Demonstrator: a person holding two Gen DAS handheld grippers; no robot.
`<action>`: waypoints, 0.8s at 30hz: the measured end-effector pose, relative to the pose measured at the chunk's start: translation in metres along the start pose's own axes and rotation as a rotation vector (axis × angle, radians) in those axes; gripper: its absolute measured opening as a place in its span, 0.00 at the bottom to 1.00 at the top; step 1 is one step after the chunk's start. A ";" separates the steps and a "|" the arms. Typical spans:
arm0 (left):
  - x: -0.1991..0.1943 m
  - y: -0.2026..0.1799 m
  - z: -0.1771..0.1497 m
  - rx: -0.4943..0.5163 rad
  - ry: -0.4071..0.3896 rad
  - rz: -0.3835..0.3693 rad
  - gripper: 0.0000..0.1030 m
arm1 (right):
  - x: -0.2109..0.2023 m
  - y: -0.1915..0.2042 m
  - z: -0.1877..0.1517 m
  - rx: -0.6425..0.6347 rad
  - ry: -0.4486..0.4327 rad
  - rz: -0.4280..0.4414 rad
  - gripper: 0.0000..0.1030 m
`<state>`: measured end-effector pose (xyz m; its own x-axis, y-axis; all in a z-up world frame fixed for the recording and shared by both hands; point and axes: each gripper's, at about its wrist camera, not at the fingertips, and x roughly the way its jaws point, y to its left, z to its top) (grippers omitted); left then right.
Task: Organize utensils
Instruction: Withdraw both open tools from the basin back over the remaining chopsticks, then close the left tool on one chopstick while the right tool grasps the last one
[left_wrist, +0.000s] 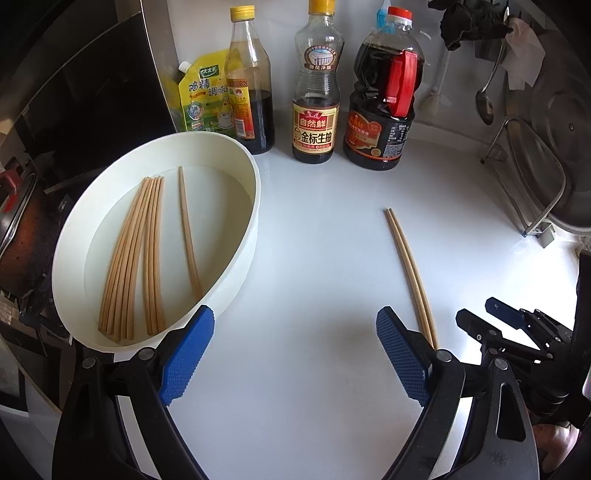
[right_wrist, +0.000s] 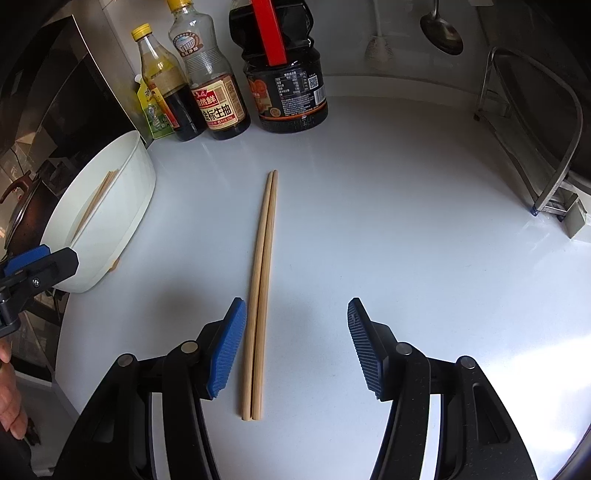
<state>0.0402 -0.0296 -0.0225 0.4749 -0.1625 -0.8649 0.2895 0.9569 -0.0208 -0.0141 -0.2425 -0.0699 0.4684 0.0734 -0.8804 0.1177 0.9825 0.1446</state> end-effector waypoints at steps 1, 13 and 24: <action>0.001 -0.002 0.000 0.001 0.001 -0.002 0.85 | 0.002 0.000 -0.001 -0.005 0.006 0.000 0.53; 0.006 -0.013 -0.003 0.030 0.014 -0.014 0.86 | 0.025 0.006 -0.012 -0.042 0.029 -0.038 0.53; 0.007 -0.021 -0.004 0.035 0.016 -0.020 0.86 | 0.031 0.021 -0.016 -0.135 0.009 -0.085 0.53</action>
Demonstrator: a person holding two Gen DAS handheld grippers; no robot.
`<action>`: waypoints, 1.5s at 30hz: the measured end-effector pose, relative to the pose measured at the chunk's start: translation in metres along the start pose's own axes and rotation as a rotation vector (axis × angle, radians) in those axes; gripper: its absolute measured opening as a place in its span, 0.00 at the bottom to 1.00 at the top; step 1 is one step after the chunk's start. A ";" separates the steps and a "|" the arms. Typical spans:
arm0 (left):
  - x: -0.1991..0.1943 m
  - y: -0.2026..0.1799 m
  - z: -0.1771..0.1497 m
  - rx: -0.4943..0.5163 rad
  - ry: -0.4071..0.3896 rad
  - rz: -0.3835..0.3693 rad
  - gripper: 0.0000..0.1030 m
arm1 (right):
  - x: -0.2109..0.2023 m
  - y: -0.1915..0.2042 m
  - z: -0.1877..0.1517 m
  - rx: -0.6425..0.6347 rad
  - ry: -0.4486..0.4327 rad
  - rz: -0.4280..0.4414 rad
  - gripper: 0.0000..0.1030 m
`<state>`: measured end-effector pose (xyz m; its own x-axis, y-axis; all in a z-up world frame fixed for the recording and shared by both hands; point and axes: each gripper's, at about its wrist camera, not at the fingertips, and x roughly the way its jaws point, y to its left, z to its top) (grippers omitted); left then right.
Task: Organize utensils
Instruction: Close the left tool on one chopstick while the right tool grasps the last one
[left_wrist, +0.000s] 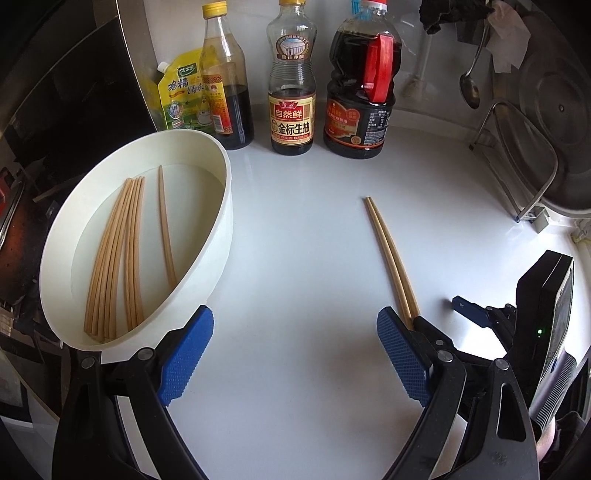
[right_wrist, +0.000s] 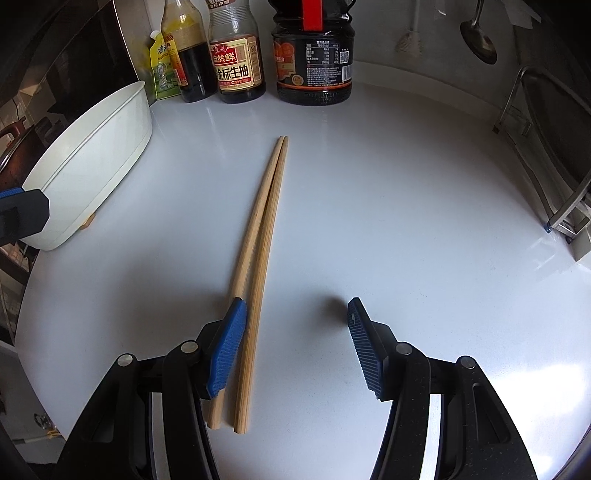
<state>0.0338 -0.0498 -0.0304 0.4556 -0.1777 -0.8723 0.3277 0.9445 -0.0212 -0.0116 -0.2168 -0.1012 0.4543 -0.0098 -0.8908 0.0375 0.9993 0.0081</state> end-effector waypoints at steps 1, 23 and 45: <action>0.000 -0.001 0.000 -0.002 0.001 0.000 0.86 | 0.000 0.001 0.000 -0.008 -0.002 -0.004 0.53; 0.019 -0.058 -0.002 0.031 -0.006 -0.062 0.87 | -0.003 -0.054 -0.009 0.011 -0.071 -0.051 0.53; 0.083 -0.081 -0.009 0.006 0.033 0.056 0.87 | 0.004 -0.072 -0.005 -0.136 -0.111 0.045 0.54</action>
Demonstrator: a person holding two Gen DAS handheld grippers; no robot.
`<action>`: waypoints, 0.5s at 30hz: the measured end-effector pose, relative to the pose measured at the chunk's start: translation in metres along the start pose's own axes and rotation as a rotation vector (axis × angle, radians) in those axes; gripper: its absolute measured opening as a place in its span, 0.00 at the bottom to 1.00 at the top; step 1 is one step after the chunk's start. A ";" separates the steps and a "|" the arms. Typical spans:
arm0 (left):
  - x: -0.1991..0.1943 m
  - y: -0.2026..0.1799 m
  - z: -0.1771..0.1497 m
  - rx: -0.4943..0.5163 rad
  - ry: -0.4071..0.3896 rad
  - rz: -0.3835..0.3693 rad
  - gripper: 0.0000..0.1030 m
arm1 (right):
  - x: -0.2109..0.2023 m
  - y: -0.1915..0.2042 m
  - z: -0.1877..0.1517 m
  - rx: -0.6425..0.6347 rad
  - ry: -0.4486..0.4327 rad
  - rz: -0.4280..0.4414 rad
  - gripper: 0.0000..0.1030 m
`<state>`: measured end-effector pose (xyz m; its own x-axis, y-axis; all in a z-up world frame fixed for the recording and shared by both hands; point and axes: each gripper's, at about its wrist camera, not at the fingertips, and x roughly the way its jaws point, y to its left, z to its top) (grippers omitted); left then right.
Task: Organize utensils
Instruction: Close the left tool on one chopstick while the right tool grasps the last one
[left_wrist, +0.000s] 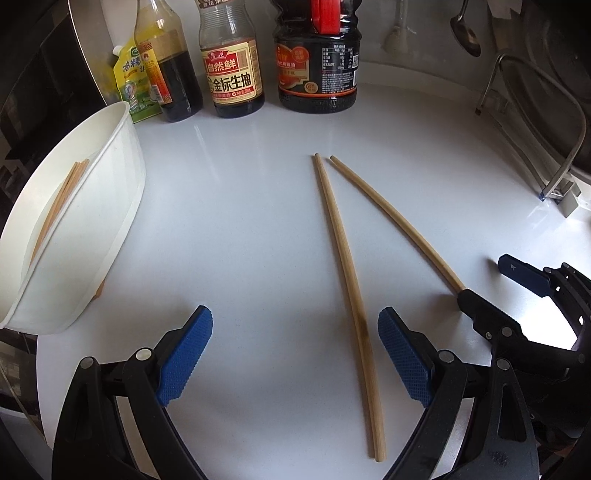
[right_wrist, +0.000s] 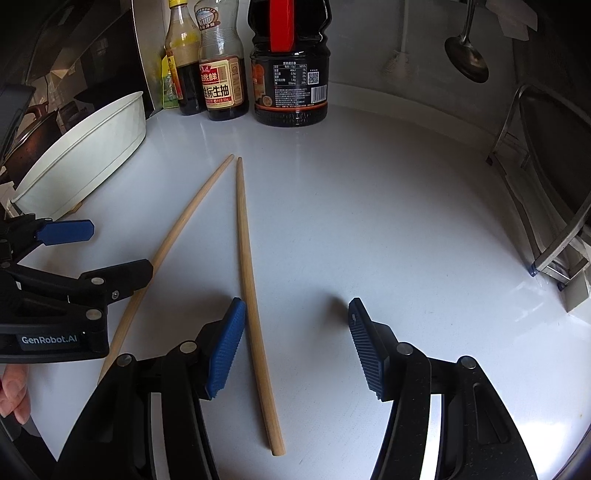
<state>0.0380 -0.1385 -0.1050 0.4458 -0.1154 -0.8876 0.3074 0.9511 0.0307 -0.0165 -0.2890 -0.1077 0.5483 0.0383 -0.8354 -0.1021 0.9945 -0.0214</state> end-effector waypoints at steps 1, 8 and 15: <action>0.002 -0.001 0.000 0.001 0.002 0.001 0.87 | 0.001 0.000 0.000 -0.003 -0.004 -0.001 0.54; 0.010 0.003 -0.002 -0.025 0.011 0.003 0.87 | 0.004 0.002 0.001 -0.029 -0.017 0.012 0.54; 0.005 -0.005 0.000 0.006 -0.008 -0.033 0.59 | 0.008 0.012 0.003 -0.069 -0.021 0.029 0.39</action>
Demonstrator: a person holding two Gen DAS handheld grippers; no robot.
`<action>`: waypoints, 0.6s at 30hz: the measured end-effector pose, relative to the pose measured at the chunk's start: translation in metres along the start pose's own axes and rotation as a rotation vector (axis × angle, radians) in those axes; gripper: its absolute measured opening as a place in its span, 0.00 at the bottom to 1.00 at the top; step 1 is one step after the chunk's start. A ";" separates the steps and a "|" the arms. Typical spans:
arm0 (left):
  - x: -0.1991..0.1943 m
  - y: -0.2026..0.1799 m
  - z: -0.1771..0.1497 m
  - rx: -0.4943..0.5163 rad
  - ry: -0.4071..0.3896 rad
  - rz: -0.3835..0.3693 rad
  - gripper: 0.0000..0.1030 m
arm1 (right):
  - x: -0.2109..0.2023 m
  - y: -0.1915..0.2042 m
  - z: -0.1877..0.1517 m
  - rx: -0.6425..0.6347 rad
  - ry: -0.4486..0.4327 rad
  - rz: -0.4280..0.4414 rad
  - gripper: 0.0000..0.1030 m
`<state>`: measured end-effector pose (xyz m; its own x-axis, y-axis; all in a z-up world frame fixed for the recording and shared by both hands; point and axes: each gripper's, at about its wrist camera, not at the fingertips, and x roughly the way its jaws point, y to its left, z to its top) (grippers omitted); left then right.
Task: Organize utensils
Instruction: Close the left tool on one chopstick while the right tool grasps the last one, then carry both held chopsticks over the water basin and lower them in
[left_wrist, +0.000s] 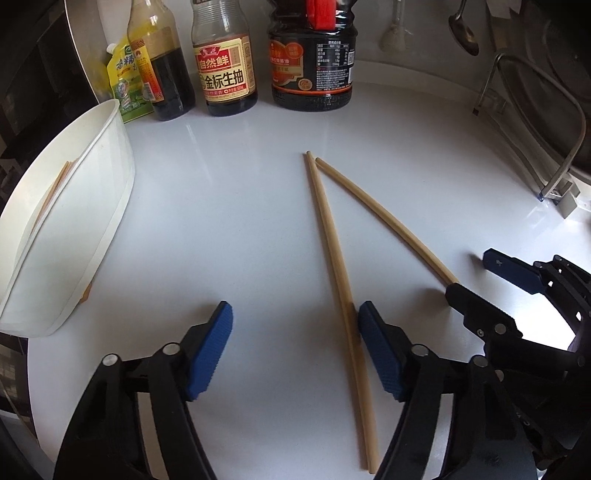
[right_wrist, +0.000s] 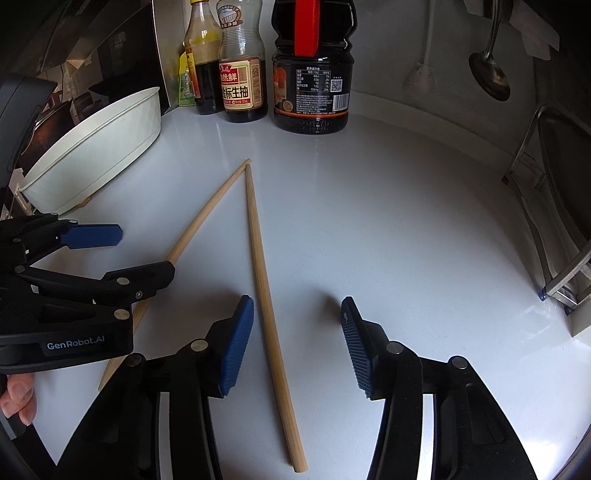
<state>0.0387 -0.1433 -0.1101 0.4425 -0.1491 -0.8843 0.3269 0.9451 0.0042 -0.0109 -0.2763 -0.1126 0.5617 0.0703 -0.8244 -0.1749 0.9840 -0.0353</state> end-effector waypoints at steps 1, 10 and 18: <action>-0.001 -0.002 0.001 0.006 0.002 -0.008 0.55 | 0.000 0.002 0.000 -0.011 0.000 0.003 0.37; -0.003 -0.010 0.002 0.051 0.021 -0.045 0.07 | 0.000 0.007 0.004 -0.016 0.022 0.011 0.06; -0.024 0.011 0.009 0.042 0.039 -0.095 0.07 | -0.017 0.003 0.010 0.138 0.013 0.045 0.06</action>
<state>0.0389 -0.1321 -0.0848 0.3752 -0.2250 -0.8992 0.4012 0.9139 -0.0613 -0.0135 -0.2731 -0.0931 0.5451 0.1135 -0.8306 -0.0859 0.9931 0.0794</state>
